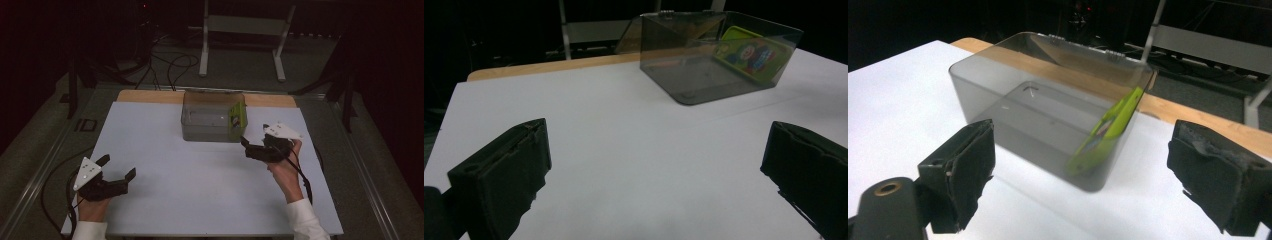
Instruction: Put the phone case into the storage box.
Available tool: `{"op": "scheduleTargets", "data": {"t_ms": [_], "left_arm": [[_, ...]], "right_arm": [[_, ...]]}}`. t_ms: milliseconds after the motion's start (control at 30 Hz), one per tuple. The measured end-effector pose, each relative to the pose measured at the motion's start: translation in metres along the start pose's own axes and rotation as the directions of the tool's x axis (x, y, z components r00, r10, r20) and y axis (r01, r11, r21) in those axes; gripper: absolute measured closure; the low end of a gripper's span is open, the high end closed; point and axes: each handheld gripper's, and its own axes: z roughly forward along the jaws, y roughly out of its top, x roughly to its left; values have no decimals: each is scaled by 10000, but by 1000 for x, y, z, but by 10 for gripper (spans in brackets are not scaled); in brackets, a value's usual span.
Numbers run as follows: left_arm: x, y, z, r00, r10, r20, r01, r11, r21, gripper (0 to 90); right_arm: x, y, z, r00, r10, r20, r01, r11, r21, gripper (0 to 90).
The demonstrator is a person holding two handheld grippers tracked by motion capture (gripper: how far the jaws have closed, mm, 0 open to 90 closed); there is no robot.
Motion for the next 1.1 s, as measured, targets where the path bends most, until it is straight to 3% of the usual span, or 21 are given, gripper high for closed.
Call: {"op": "scheduleTargets", "data": {"t_ms": [467, 767, 1000, 1100], "left_arm": [[-3, -1, 0, 9992, 261, 299, -258, 9996, -121, 0], [-8, -5, 2, 9967, 573, 569, -569, 9983, -80, 0], [-9, -8, 2, 9961, 667, 574, -671, 9977, 58, 0], [-10, -9, 2, 9957, 716, 595, -724, 9973, 111, 0]], "right_arm": [[-8, -66, -24, 9982, 591, 131, -586, 9975, -396, 118], [-8, -86, -37, 9975, 702, 118, -694, 9958, -589, 118], [-9, -98, -46, 9988, 450, 209, -438, 9976, -539, 115], [-11, -101, -50, 9981, 553, 268, -537, 9969, -576, 114]]}}
